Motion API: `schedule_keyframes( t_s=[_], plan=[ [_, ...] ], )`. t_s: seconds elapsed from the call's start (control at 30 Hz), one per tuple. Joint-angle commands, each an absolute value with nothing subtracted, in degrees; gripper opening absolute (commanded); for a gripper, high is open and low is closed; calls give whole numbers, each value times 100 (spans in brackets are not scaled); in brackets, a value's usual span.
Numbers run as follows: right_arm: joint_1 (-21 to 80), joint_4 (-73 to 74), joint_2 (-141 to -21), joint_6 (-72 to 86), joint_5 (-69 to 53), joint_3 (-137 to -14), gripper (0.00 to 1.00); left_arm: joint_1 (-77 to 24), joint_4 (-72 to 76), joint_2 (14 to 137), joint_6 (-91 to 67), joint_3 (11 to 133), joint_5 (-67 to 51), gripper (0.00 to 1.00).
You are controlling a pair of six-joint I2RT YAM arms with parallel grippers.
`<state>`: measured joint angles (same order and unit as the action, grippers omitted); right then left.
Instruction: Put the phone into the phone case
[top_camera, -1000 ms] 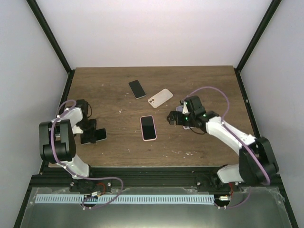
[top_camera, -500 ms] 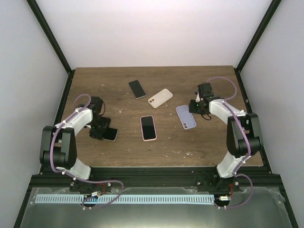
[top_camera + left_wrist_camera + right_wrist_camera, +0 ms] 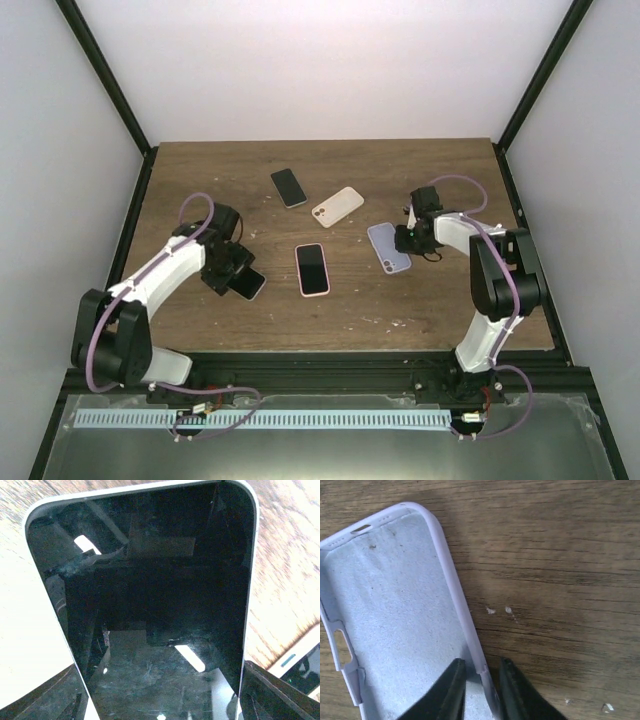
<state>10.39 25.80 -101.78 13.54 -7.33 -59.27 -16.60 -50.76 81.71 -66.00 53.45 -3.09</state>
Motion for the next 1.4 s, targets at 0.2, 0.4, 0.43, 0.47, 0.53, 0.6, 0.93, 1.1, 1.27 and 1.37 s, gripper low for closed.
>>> schedule_keyframes(
  t_s=[0.2, 0.4, 0.43, 0.47, 0.53, 0.6, 0.93, 1.1, 1.27, 1.37],
  plan=[
    [1709, 2764, -9601, 1837, -893, -5781, 1, -1882, -5258, 7387, -6207, 5177, 27, 52],
    [2643, 2627, -8923, 2700, -1172, -5863, 1, -1889, -5682, 6900, -5989, 5307, 326, 52],
    [2845, 2504, -8879, 2891, -1262, -5862, 1, -1890, -5788, 6812, -5979, 5330, 393, 52],
    [3055, 2344, -8863, 3116, -1354, -5839, 1, -1889, -5859, 6718, -5969, 5337, 433, 53],
    [3448, 1941, -8922, 3499, -1503, -5794, 1, -1890, -5930, 6512, -5951, 5298, 415, 53],
    [3794, 1654, -9111, 3869, -1531, -5850, 1, -1890, -6018, 6300, -5967, 5238, 413, 53],
    [5036, 732, -10838, 4819, -1972, -6974, 1, -1890, -6380, 5384, -5922, 5018, 445, 52],
    [5183, 977, -11615, 4881, -1873, -7439, 1, -1890, -6440, 5089, -5936, 5003, 388, 51],
    [5102, 1420, -11735, 4943, -1228, -7425, 1, -1890, -6320, 5134, -5893, 4894, 293, 51],
    [4960, 1436, -11506, 4919, -884, -7056, 1, -1897, -6197, 5299, -5870, 4920, 144, 49]
  ],
)
